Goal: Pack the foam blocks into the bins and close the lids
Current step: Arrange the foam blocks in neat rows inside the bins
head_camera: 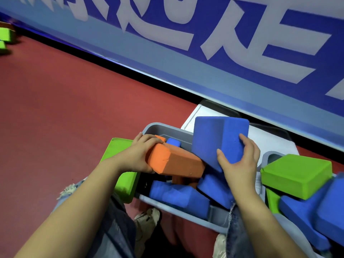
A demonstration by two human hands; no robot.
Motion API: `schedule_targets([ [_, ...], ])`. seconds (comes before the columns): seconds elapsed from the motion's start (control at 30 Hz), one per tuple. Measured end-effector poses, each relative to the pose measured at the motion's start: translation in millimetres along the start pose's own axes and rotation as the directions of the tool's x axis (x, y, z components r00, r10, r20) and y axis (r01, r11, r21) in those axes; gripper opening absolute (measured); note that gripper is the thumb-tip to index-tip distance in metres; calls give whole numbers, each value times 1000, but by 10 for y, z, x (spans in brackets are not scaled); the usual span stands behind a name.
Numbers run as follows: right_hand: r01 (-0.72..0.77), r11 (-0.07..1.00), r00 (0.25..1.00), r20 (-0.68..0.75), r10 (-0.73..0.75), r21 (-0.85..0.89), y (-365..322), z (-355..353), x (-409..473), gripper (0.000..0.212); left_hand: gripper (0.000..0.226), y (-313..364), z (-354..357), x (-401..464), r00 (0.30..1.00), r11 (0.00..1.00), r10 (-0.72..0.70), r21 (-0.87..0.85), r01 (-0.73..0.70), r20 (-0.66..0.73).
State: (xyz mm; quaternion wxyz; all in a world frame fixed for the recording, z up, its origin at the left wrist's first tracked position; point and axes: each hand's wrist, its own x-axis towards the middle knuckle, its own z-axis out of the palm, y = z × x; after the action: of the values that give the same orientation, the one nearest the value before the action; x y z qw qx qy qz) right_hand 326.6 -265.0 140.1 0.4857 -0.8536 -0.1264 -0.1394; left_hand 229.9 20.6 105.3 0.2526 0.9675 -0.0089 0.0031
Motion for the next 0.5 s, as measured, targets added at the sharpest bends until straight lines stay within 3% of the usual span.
schedule_targets([
  [0.17, 7, 999, 989, -147, -2, 34, -2, -2, 30, 69, 96, -84, -82, -49, 993, 998, -51, -46, 46, -111],
  [0.33, -5, 997, 981, -193, 20, 77, -14, -19, 58, 71, 99, -68, -158, -12, 974, 984, -138, -135, 114, -179],
  [0.5, 5, 996, 972, -236, 17, 88, 0, -66, 105, 69, 111, -19, -264, 65, 901, 882, -380, -375, 286, -207],
])
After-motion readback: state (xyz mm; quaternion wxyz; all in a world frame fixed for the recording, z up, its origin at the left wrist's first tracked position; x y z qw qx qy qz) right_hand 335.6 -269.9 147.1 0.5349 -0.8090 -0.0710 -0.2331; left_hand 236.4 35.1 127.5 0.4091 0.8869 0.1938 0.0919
